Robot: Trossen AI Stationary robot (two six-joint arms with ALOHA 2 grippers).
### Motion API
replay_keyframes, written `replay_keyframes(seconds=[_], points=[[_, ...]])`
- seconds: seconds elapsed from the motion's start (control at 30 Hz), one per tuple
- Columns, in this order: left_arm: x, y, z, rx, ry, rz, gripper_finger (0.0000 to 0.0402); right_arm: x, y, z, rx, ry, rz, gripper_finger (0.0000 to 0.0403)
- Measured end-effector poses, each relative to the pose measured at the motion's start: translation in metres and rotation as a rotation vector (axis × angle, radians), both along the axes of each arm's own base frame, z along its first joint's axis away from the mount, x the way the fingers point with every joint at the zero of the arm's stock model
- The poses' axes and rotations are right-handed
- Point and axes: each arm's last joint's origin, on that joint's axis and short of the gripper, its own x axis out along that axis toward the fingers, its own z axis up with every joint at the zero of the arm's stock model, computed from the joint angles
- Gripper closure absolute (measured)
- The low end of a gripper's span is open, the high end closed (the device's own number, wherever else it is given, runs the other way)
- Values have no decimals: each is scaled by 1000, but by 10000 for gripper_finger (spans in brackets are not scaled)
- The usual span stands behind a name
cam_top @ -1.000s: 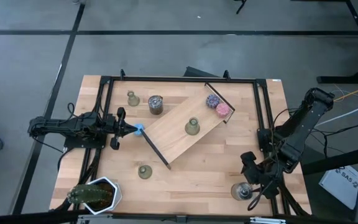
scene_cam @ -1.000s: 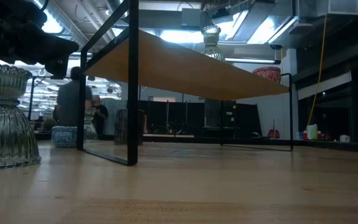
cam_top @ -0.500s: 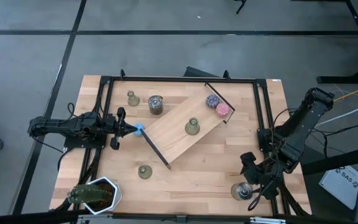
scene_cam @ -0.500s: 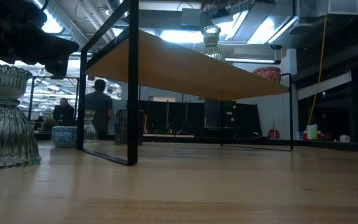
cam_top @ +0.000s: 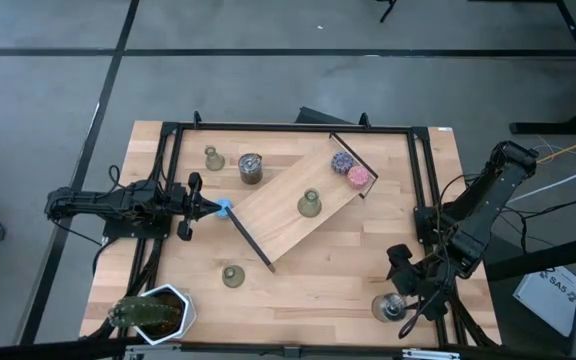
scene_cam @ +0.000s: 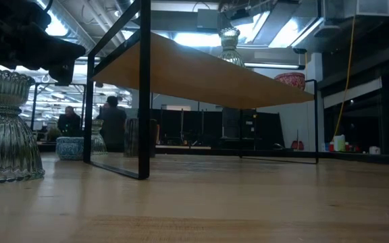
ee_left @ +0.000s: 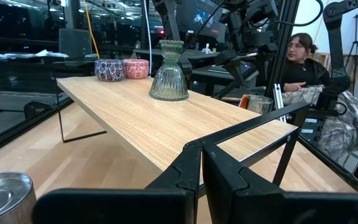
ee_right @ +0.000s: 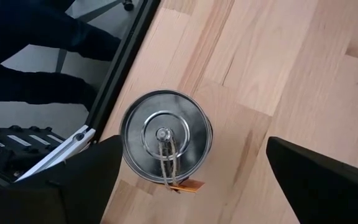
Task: Pick & Place candle stick holders
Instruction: Put the bottom silver scented candle on the shelf
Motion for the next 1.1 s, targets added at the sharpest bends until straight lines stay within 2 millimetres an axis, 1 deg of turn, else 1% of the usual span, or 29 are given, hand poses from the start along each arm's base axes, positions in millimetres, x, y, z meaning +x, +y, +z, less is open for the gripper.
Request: replay_keyframes(seconds=[0.13,0.4,0.57,0.8,0.97,1.1], points=[[0,0,0,0,0,0,391,0,0,4,0,-2,4,3],[0,0,0,0,0,0,389,2,4,27,-11,-33,-8,3],[0,0,0,0,0,0,391,3,5,28,-6,-35,-13,3],[0,0,0,0,0,0,389,5,8,23,-35,-12,-14,3],[0,0,0,0,0,0,391,9,15,36,-105,5,35,3],[0,0,0,0,0,0,389,15,23,36,-114,2,86,3]])
